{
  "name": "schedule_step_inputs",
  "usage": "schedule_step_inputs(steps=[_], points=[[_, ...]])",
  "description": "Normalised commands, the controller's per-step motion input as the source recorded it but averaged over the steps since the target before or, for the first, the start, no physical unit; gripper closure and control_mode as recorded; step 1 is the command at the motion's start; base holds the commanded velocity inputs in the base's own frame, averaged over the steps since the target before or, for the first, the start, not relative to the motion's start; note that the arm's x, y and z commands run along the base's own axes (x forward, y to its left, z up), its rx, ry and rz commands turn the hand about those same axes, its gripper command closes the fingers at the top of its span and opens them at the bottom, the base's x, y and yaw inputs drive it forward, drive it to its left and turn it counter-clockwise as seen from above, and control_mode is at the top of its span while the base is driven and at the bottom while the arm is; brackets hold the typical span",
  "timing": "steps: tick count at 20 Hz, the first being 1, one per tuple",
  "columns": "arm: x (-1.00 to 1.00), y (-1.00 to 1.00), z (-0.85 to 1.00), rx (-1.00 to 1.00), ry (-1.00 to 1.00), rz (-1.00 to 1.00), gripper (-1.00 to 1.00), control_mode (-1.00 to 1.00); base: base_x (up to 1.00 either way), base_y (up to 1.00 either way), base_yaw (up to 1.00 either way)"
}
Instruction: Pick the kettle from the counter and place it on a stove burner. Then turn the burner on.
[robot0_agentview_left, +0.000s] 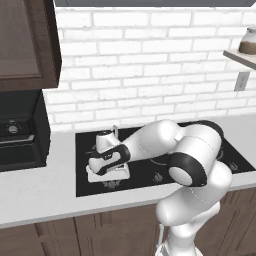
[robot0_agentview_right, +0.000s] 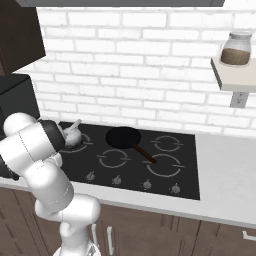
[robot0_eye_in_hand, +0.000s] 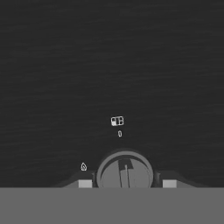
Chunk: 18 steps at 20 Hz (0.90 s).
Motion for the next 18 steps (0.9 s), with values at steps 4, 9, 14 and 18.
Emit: schedule_step_inputs(steps=[4, 9, 14, 18], points=[[0.0, 0.0, -0.02, 0.0, 0.0, 0.0, 1.0, -1.0, 0.0, 0.0, 0.0], [0.0, -0.07, -0.1, 0.0, -0.01, 0.03, 1.0, -1.0, 0.0, 0.0, 0.0], [0.0, -0.08, -0.07, 0.0, 0.0, 0.21, 1.0, -1.0, 0.0, 0.0, 0.0], [-0.01, -0.06, -0.05, 0.0, 0.0, 0.28, 1.0, -1.0, 0.0, 0.0, 0.0]])
